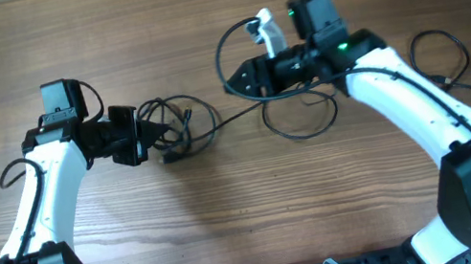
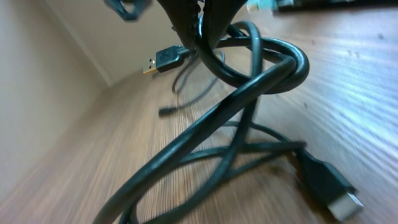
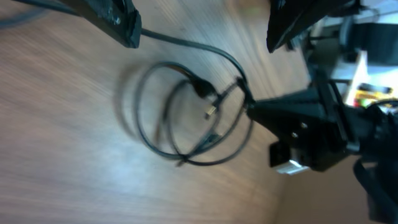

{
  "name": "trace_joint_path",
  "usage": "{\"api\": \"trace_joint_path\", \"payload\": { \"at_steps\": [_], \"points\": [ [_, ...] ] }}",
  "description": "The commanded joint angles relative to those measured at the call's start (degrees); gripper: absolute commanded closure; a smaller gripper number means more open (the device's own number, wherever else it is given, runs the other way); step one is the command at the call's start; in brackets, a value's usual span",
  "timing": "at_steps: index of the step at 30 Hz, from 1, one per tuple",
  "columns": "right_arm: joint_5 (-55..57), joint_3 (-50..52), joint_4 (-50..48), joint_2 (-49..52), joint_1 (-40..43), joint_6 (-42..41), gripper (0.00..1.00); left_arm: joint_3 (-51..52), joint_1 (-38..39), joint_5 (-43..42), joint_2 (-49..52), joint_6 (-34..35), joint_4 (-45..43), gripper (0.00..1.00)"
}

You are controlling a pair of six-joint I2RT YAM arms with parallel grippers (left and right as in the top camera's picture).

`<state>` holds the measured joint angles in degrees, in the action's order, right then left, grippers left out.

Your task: Untangle cables

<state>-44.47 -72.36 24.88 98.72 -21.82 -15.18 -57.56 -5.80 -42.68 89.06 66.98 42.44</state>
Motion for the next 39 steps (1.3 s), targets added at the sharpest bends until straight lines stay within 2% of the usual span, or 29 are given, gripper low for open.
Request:
{"api": "trace_joint_path", "payload": {
  "at_steps": [1, 5, 10, 14, 15, 18, 19, 25, 27, 29, 31, 32, 36, 39],
  "points": [
    [2.3, 0.8, -4.3, 2.7, -5.2, -9.9, 0.32, -0.4, -0.4, -8.5, 0.1, 0.9, 1.6, 0.96],
    [10.7, 0.8, -4.7, 5.3, -10.4, -17.9, 0.32, -0.4, -0.4, -8.5, 0.1, -1.0, 3.8, 0.96],
    [11.4, 0.8, -7.9, 8.7, -13.8, -21.0, 0.31, -0.4, 0.0, -8.5, 0.1, -3.6, 3.9, 0.96],
    [11.5, 0.8, -8.3, 10.0, -14.4, -22.5, 0.44, -0.4, 2.6, -8.5, 0.1, -3.6, 2.1, 0.96],
    [11.4, 0.8, -8.3, 10.3, -14.4, -22.5, 0.50, -0.4, 3.4, -8.4, 0.1, -3.6, 1.0, 0.96],
    [11.4, 0.8, -8.3, 10.6, -14.4, -22.5, 0.80, -0.4, 5.0, -6.8, 0.1, -3.8, -1.5, 0.96],
    [11.4, 0.8, -8.4, 10.6, -14.4, -22.5, 0.84, -0.4, 5.5, -5.3, 0.1, -3.8, -2.1, 0.96],
    [11.5, 0.8, -8.4, 10.6, -14.3, -22.6, 0.85, -0.4, 6.4, -1.3, 0.1, -3.8, -4.4, 0.96],
    [11.5, 0.8, -8.4, 10.6, -14.3, -22.5, 0.96, -0.4, 6.4, -1.3, 0.1, -3.8, -4.6, 0.96],
    [12.6, 0.8, -8.6, 10.6, -14.3, -22.5, 0.96, -0.4, 6.4, -1.3, 0.1, -4.0, -4.6, 0.96],
    [14.3, 0.8, -8.8, 10.6, -14.3, -22.6, 0.96, -0.4, 6.4, -1.1, 0.1, -7.8, -5.4, 0.82],
    [14.5, 0.8, -9.1, 10.6, -14.3, -22.6, 0.96, -0.4, 6.4, -1.1, 0.1, -10.6, -5.9, 0.72],
    [14.5, 0.8, -9.4, 10.6, -14.1, -22.6, 0.96, -0.4, 6.3, -1.2, 0.1, -19.6, -6.6, 0.53],
    [14.5, 0.8, -9.4, 10.6, -14.1, -22.6, 0.96, -0.6, 5.6, -1.4, -0.8, -22.4, -7.2, 0.52]
  ]
}}
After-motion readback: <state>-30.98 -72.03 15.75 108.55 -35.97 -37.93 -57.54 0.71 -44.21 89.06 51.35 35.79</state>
